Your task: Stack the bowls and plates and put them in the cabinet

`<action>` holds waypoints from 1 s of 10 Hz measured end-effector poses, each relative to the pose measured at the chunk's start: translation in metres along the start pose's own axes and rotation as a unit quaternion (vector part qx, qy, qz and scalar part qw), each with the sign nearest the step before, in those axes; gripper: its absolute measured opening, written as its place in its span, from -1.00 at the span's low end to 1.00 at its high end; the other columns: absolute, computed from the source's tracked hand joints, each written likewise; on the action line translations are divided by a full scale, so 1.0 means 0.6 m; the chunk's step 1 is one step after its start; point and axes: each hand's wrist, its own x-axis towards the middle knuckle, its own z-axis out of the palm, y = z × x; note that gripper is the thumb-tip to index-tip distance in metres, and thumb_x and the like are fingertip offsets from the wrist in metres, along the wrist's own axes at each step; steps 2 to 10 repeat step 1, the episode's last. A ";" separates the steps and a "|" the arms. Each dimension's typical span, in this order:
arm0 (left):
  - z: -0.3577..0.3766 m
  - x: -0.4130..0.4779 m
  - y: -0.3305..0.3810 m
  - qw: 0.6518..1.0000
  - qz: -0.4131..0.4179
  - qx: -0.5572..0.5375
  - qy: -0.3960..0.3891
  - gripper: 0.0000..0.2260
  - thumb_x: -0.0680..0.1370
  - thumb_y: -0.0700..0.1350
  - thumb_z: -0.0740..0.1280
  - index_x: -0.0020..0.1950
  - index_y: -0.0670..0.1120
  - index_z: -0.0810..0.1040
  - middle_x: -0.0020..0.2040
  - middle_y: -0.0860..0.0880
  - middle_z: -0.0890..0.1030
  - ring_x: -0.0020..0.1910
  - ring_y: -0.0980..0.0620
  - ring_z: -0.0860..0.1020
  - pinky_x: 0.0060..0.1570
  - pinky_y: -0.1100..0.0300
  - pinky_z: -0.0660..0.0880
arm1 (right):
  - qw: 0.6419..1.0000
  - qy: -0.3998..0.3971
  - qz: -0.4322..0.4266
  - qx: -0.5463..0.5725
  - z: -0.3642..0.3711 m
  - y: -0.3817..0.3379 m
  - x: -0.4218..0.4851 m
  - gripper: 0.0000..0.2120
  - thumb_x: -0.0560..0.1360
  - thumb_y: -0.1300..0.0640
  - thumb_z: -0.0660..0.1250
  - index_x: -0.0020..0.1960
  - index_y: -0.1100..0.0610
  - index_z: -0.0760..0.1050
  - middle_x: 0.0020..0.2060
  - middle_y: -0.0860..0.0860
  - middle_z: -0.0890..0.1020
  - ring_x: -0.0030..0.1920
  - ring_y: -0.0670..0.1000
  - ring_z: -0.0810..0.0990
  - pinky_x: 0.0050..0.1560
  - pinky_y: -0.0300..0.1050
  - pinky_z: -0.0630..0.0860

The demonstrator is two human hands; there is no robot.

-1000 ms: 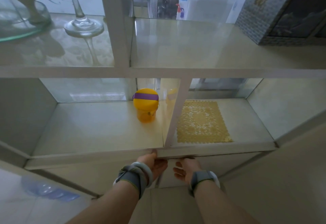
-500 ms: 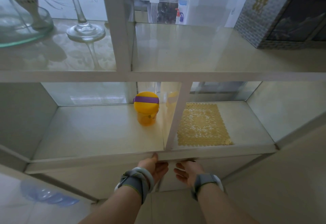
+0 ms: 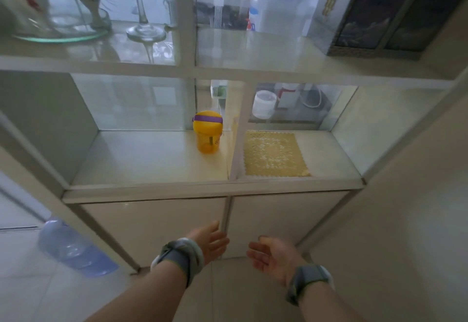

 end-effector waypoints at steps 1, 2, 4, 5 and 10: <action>-0.005 -0.061 -0.032 0.999 0.020 -0.026 -0.001 -0.64 0.64 -0.09 0.14 0.39 -0.22 0.34 0.06 -0.13 0.57 -0.03 -0.08 0.53 -0.26 0.14 0.53 | 1.000 -0.012 -0.004 -0.025 -0.008 0.020 -0.045 -0.73 0.63 0.20 0.07 -0.16 0.24 0.45 -0.22 0.12 0.57 -0.22 0.07 0.56 -0.35 -0.10 0.43; -0.005 -0.061 -0.032 0.999 0.020 -0.026 -0.001 -0.64 0.64 -0.09 0.14 0.39 -0.22 0.34 0.06 -0.13 0.57 -0.03 -0.08 0.53 -0.26 0.14 0.53 | 1.000 -0.012 -0.004 -0.025 -0.008 0.020 -0.045 -0.73 0.63 0.20 0.07 -0.16 0.24 0.45 -0.22 0.12 0.57 -0.22 0.07 0.56 -0.35 -0.10 0.43; -0.005 -0.061 -0.032 0.999 0.020 -0.026 -0.001 -0.64 0.64 -0.09 0.14 0.39 -0.22 0.34 0.06 -0.13 0.57 -0.03 -0.08 0.53 -0.26 0.14 0.53 | 1.000 -0.012 -0.004 -0.025 -0.008 0.020 -0.045 -0.73 0.63 0.20 0.07 -0.16 0.24 0.45 -0.22 0.12 0.57 -0.22 0.07 0.56 -0.35 -0.10 0.43; -0.005 -0.061 -0.032 0.999 0.020 -0.026 -0.001 -0.64 0.64 -0.09 0.14 0.39 -0.22 0.34 0.06 -0.13 0.57 -0.03 -0.08 0.53 -0.26 0.14 0.53 | 1.000 -0.012 -0.004 -0.025 -0.008 0.020 -0.045 -0.73 0.63 0.20 0.07 -0.16 0.24 0.45 -0.22 0.12 0.57 -0.22 0.07 0.56 -0.35 -0.10 0.43; -0.005 -0.061 -0.032 0.999 0.020 -0.026 -0.001 -0.64 0.64 -0.09 0.14 0.39 -0.22 0.34 0.06 -0.13 0.57 -0.03 -0.08 0.53 -0.26 0.14 0.53 | 1.000 -0.012 -0.004 -0.025 -0.008 0.020 -0.045 -0.73 0.63 0.20 0.07 -0.16 0.24 0.45 -0.22 0.12 0.57 -0.22 0.07 0.56 -0.35 -0.10 0.43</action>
